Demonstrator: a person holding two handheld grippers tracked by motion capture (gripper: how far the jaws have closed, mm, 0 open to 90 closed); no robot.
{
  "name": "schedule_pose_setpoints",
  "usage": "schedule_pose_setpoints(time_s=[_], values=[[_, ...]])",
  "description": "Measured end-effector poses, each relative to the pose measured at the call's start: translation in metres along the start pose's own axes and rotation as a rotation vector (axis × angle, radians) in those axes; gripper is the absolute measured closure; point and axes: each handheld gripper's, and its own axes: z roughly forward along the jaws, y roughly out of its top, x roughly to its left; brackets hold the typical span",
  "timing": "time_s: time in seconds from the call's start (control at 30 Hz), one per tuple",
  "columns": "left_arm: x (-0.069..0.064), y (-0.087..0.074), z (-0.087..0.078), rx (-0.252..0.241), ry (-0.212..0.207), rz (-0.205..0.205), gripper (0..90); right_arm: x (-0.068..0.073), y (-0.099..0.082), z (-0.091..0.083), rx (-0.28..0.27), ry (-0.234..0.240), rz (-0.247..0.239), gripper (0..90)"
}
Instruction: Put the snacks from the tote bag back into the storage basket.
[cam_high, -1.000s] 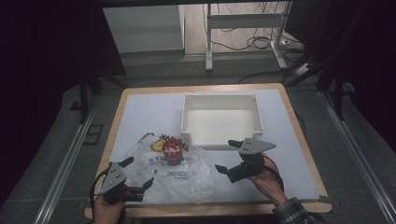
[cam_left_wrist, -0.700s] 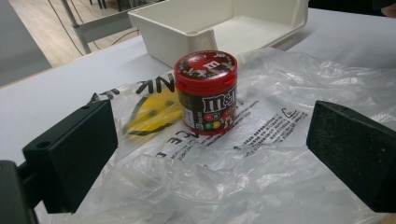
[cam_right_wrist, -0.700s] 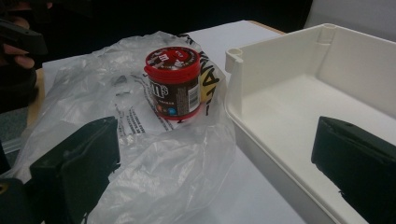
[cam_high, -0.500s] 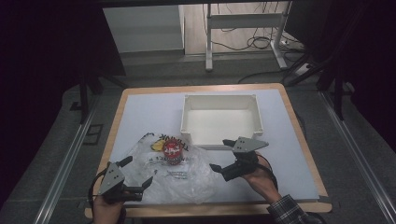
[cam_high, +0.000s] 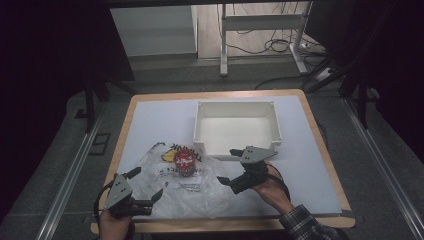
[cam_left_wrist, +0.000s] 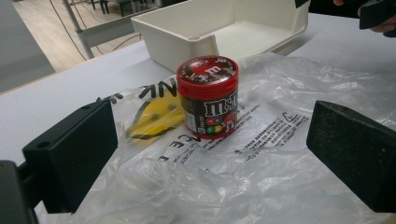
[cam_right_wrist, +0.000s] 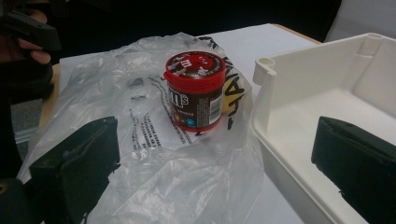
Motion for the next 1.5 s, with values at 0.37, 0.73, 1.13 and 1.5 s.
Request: schedule_pose_setpoints(time_s=[0.37,0.73,1.13,1.5], values=[[0.0,0.0,-0.001,-0.007,0.005,0.001,1.9,0.0,0.002,0.012,0.013,0.026,-0.002,1.4],[0.0,0.001,-0.002,-0.018,0.008,0.004,1.9,0.001,0.005,0.024,0.019,0.057,0.014,1.4],[0.0,0.001,-0.002,-0.018,0.007,0.007,1.9,0.002,0.006,0.036,0.05,0.074,0.021,1.4],[0.0,0.001,-0.002,-0.017,0.008,0.006,1.9,0.003,0.013,0.042,0.067,0.076,0.015,1.5]])
